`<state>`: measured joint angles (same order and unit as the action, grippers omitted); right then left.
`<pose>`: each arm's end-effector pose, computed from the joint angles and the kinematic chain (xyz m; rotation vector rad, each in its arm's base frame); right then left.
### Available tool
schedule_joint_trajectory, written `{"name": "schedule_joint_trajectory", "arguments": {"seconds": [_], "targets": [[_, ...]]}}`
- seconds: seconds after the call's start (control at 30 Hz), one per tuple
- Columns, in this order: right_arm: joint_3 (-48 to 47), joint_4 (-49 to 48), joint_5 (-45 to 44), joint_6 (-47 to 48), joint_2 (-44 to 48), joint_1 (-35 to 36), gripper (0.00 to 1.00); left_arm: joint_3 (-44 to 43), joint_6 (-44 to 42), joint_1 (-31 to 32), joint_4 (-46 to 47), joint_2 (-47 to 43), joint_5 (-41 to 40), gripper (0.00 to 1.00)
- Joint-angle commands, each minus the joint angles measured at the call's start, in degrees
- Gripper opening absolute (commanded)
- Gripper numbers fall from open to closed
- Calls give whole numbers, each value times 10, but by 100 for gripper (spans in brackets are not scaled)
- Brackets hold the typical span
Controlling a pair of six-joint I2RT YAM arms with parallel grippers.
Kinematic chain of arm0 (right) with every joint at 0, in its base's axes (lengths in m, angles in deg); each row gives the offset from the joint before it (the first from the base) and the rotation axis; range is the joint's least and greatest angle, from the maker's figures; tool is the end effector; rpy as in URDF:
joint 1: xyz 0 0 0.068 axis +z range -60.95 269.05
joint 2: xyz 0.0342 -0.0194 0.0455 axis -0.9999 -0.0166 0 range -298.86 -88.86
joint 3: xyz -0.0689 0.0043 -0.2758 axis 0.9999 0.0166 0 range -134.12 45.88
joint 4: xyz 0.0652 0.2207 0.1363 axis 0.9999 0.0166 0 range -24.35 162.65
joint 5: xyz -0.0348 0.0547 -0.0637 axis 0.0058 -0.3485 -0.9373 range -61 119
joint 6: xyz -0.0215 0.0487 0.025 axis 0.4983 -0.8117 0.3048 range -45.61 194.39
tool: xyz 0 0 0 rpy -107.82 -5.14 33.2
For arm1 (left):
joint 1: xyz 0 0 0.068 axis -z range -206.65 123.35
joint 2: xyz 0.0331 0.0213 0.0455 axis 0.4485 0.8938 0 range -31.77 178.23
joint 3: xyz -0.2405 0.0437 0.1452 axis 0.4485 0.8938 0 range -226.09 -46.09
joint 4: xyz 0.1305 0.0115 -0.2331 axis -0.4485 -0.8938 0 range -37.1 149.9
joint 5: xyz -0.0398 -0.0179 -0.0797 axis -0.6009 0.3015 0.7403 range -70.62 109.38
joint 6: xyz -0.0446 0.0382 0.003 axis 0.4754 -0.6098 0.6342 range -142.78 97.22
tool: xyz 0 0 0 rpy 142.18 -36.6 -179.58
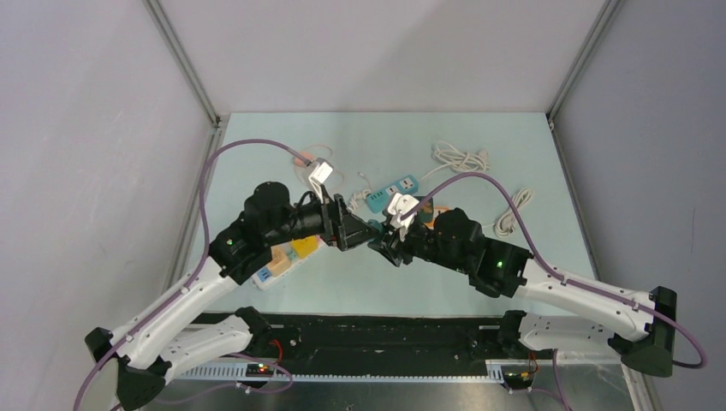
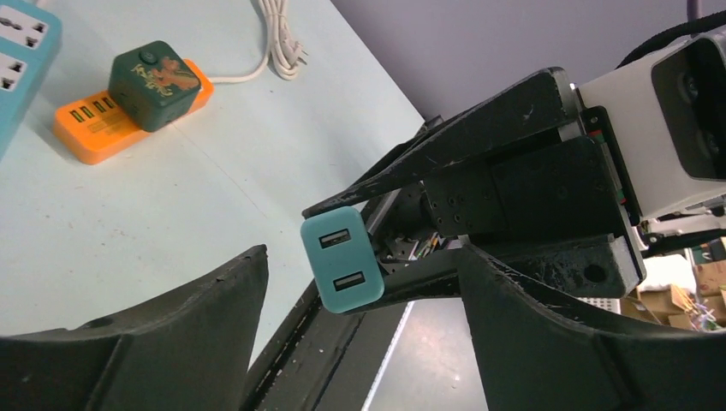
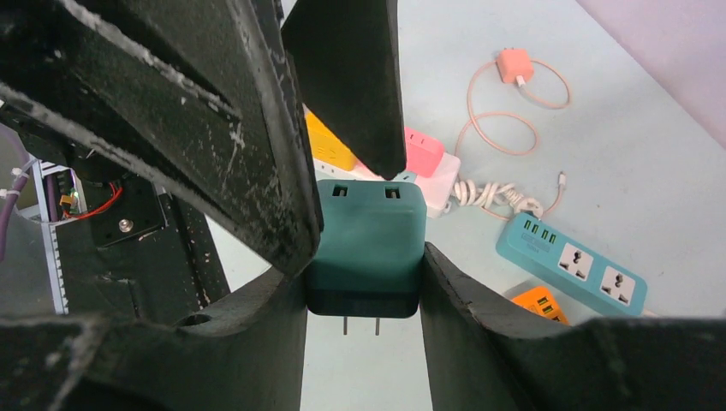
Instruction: Insert the plug
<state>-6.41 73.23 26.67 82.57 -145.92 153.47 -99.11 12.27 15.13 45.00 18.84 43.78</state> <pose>0.1049 0.2151 0.3589 -1.0626 1.4970 0.6634 0.1401 -0.1487 0.3727 0.4522 1.9259 -1.3025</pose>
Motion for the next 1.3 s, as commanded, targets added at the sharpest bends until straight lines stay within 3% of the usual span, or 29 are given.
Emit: {"name": "schedule_joint_trajectory", "arguments": {"seconds": [0.0,0.2,0.43,0.5,0.7,0.8,0.83,0.87,1.1,1.27], "targets": [[-12,-31,-16,0,2,6,26,-6,12,12,28,4,14,84],[-15,-31,-25,1,-2,6,26,-2,14,24,28,16,-10,75],[-15,-34,-52,-7,-9,7,30,-2,21,26,27,31,-16,53],[-15,-36,-55,-10,-11,6,32,-8,17,26,28,33,-15,44],[-20,-35,-74,-20,-14,5,36,-14,-4,27,28,52,-10,2],[-19,-25,-88,-31,-6,5,65,-20,-30,27,27,50,-21,0],[-19,-22,-101,-33,-4,5,91,-21,-45,27,27,46,-30,0],[-19,-13,-106,-37,1,4,95,-22,-53,27,27,44,-49,0],[-5,41,-143,-82,70,-10,99,-68,-204,27,16,82,-165,0],[31,72,-160,-142,137,-51,99,-134,-368,13,13,164,-157,0]]}}
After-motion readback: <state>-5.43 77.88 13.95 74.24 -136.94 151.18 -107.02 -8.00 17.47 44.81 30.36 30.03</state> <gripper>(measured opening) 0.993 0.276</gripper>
